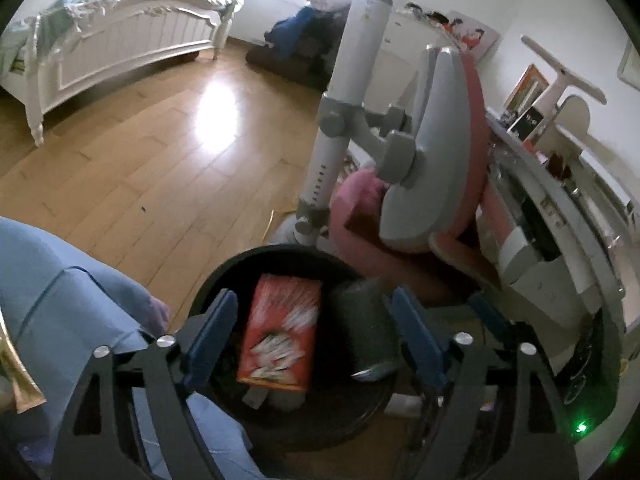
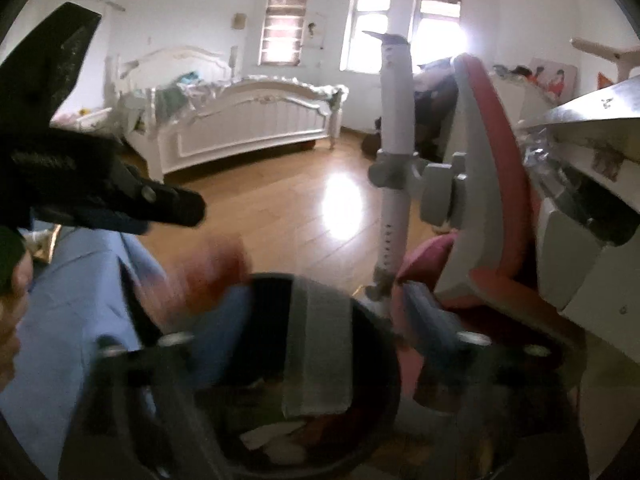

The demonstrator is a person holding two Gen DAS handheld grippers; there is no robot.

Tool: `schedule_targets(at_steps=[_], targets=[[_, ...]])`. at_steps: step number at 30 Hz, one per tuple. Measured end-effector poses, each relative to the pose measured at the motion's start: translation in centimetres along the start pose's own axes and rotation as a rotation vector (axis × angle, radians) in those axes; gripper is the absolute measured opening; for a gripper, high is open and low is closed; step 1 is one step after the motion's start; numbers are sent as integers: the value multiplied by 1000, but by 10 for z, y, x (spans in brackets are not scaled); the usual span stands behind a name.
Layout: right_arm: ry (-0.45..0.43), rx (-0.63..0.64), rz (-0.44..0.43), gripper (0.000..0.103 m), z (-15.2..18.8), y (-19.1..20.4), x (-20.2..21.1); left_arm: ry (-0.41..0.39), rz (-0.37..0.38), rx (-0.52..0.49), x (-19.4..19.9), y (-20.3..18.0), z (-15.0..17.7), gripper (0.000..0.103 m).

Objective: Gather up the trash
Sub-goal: 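Carry the red milk box and clear cup over the black bin and open both tools, then grasp the green Doublemint gum pack with the left tool while the right tool grasps the blue paper packet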

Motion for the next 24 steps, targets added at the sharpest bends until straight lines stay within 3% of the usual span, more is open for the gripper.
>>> schedule_targets(at_steps=[5,11,18,22,24], targets=[[9,-16,-61,90,1,7,17,-20,-2,3,32,6,16,81],[3,-25,-271,90,-11,52,46,-86,-51,77,97,41,62,81],[49,35,-559,90,-39,143,72,-177,-243,293,178,140,132,81],[104,102,-687,90,-62,203,75,-173,-371,381,197,194,164,80],[130,187,-715,90,-73,241,75,-148,-407,405,197,213,174,68]])
Point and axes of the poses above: each gripper's, at about its wrist camera, not at the fingertips, and x roughly against the way its jaws point, y to its left, z to its underside, the point moved 4 cm from there along -x, roughly the way its jaws point, and after that the axes turned 12 degrees about y, right-handed, at the moved point
